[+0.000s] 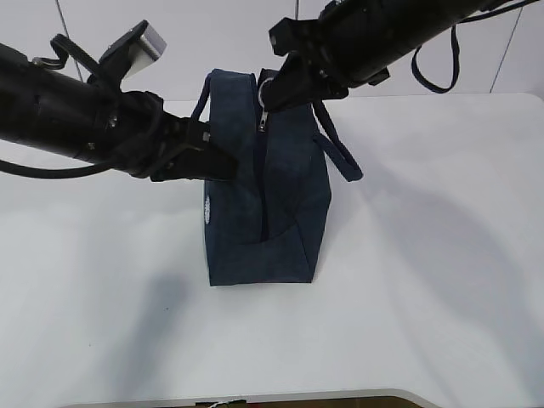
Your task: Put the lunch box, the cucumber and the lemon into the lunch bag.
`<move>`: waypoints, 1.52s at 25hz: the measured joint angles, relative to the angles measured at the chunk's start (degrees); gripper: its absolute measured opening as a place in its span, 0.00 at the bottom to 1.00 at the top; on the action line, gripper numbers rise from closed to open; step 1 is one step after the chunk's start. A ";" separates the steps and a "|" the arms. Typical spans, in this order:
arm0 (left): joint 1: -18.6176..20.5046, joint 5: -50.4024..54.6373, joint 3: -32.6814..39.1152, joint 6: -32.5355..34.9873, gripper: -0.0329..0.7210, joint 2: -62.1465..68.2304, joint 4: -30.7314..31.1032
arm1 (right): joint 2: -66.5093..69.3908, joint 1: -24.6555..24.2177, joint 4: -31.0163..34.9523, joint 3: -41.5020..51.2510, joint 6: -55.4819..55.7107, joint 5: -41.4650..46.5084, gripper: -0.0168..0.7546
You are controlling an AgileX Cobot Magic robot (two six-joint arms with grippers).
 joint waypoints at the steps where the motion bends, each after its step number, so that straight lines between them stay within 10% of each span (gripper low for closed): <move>1: 0.00 0.00 0.00 0.00 0.03 0.00 0.00 | 0.26 0.00 -0.04 -0.64 0.00 0.00 0.03; 38: 0.00 0.58 0.00 0.00 0.03 0.00 5.18 | 31.95 -6.33 0.08 -45.87 10.73 9.22 0.03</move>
